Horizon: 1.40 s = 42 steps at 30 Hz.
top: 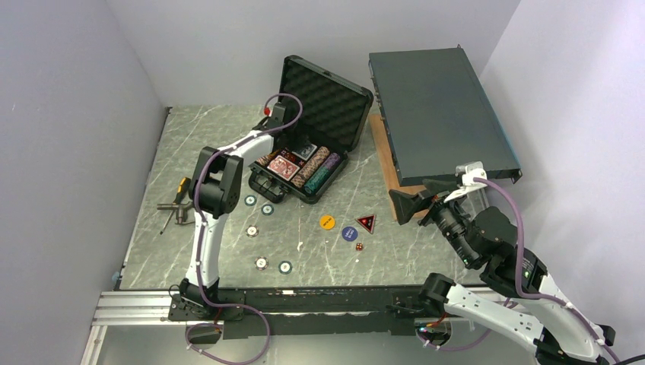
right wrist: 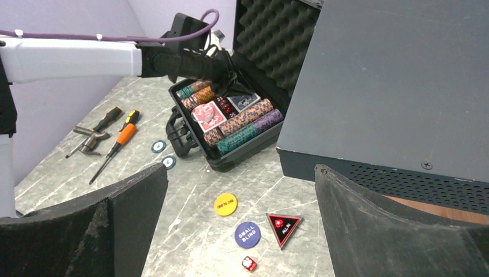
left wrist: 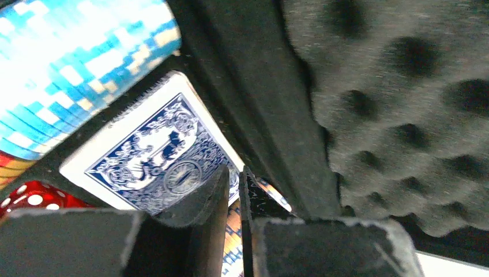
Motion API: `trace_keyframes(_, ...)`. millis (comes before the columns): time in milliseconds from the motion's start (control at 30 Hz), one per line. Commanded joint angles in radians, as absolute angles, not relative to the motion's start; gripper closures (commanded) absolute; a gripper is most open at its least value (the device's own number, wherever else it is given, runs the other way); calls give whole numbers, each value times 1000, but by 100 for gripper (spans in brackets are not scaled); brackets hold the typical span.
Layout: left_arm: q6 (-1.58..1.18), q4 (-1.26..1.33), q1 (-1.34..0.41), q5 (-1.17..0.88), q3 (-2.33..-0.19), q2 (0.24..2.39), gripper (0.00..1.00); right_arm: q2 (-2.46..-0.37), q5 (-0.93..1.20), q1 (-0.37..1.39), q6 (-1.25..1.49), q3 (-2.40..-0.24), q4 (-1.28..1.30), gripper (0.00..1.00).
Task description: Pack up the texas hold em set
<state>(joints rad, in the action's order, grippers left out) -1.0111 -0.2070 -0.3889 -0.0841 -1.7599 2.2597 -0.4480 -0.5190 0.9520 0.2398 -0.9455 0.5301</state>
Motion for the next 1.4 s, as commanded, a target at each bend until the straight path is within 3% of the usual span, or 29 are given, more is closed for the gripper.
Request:
trace_keyframes(0,-1035,-171,-381,-112,-1729,2288,82,-470,-519,953,242,-965,503,0)
trace_keyframes(200,-946,-290,-364,-108,-1824,2228,78,-482,-509,953,249,-974,498,0)
trace_keyframes(333,-852,-259,-361,-146,-1771,2084,66,-498,-515,953,244,-974,499,0)
trace_keyframes(567,-750,-16,-403,-381,-1307,1709,29,-533,-578,953,261,-983,567,0)
trace_keyframes(667,-630,-67,-532,-368,-1147,1586,23,-535,-615,953,283,-994,601,0)
trace_keyframes(767,-486,-135,-738,-199,-1046,1497,19,-522,-656,953,317,-1012,631,0)
trace_keyframes(1000,-319,-58,-1082,44,-914,1521,21,-445,-649,953,334,-1026,641,0)
trace_keyframes(1200,-377,-232,-1143,132,-1143,1735,34,-422,-661,953,363,-1049,687,0)
trace_keyframes(1267,-470,-289,-1143,152,-1202,1782,34,-418,-662,953,373,-1048,697,0)
trace_keyframes(1367,-643,-360,-1144,145,-1260,1831,44,-411,-663,952,386,-1044,706,0)
